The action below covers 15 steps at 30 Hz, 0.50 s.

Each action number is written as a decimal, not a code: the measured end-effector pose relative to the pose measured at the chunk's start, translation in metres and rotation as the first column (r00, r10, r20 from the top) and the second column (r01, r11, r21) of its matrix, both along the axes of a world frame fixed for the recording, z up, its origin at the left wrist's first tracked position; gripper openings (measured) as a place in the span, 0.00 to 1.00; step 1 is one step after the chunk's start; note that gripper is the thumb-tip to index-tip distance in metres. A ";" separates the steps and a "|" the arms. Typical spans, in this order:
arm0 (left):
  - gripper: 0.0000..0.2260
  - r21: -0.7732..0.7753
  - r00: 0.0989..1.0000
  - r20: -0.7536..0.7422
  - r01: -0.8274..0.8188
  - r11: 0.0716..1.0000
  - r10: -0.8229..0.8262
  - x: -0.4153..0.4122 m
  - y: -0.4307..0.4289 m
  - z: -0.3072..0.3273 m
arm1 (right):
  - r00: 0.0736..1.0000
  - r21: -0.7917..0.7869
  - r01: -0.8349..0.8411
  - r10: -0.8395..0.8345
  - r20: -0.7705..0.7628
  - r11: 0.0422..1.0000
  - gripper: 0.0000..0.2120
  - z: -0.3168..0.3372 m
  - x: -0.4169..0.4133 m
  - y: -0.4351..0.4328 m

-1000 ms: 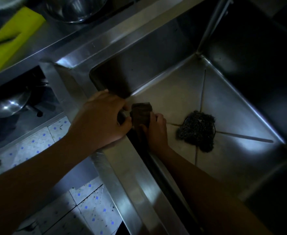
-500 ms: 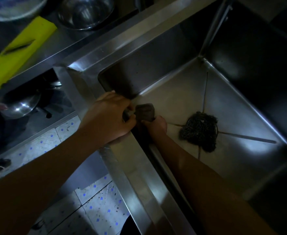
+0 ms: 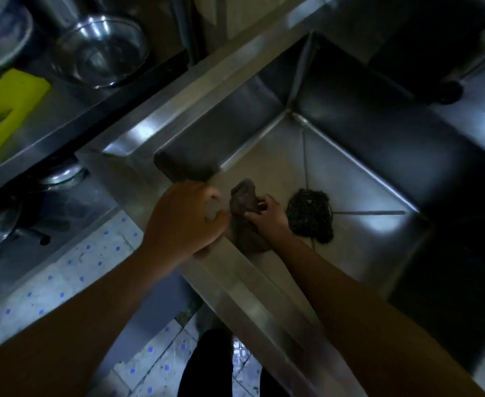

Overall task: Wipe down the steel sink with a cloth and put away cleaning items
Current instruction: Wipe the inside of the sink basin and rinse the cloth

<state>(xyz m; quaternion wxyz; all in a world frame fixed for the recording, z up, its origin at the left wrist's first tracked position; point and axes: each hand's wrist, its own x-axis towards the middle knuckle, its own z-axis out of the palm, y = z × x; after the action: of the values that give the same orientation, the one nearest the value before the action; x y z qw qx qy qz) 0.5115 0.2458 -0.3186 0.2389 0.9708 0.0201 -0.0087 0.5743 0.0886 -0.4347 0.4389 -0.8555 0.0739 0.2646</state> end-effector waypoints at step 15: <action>0.12 -0.556 0.992 -0.075 0.043 0.830 -0.101 0.009 0.010 0.017 | 0.910 0.031 0.363 -0.361 0.204 0.931 0.06 0.117 -0.070 -0.038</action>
<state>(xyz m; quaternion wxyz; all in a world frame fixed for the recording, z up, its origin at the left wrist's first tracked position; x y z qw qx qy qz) 0.5207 0.2562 -0.3019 0.5077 0.8585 -0.0078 -0.0721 0.5047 0.0507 -0.3174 0.4822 -0.8514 0.1863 0.0885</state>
